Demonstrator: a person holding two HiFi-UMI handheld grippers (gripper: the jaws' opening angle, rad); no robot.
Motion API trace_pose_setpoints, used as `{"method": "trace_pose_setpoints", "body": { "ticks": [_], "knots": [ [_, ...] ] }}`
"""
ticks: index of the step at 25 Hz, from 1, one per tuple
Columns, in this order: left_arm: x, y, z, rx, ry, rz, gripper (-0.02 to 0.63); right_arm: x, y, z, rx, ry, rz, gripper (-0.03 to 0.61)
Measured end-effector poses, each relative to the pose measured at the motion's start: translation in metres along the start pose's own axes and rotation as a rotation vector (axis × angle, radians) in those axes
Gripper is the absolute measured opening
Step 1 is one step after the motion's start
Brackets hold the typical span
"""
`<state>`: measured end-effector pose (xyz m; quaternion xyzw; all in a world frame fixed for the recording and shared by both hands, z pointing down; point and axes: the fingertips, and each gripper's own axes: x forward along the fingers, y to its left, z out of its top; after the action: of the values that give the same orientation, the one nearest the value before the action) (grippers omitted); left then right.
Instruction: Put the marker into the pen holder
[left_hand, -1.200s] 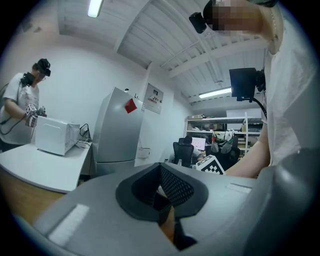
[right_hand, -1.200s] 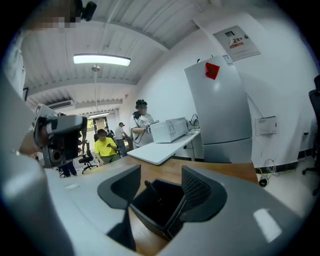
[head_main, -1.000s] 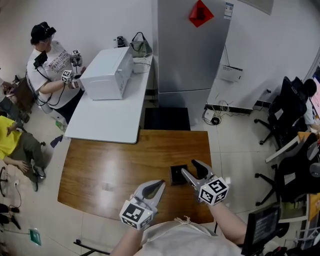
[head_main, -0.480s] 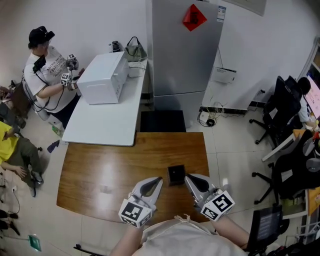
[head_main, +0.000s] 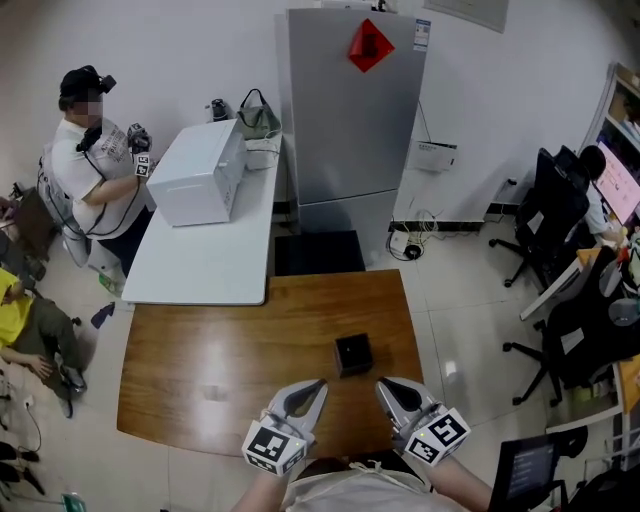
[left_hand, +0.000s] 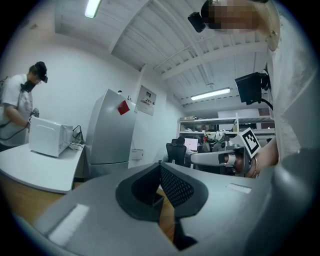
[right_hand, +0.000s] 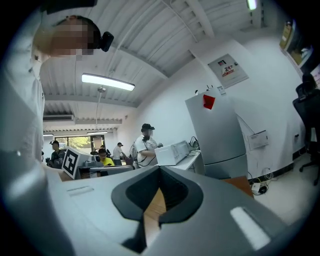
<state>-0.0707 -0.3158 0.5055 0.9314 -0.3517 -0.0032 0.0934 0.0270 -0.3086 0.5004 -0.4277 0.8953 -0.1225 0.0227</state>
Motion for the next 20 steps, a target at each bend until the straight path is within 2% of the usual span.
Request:
{"method": "trace_pose_setpoints", "body": {
  "ticks": [4, 9, 15, 20],
  "knots": [
    [-0.013, -0.009, -0.007, -0.004, 0.000, 0.025, 0.015, -0.011, 0.010, -0.007, 0.022, -0.002, 0.018, 0.000],
    [-0.024, -0.038, 0.004, 0.031, -0.037, 0.043, 0.015, -0.027, 0.032, 0.008, -0.042, -0.028, 0.069, 0.000],
    [-0.050, -0.096, 0.000, 0.014, -0.057, 0.094, 0.015, -0.085, 0.063, -0.001, -0.043, 0.001, 0.135, 0.000],
    [-0.071, -0.166, -0.016, 0.000, -0.062, 0.129, 0.015, -0.146, 0.080, -0.016, -0.036, 0.028, 0.190, 0.001]
  ]
}}
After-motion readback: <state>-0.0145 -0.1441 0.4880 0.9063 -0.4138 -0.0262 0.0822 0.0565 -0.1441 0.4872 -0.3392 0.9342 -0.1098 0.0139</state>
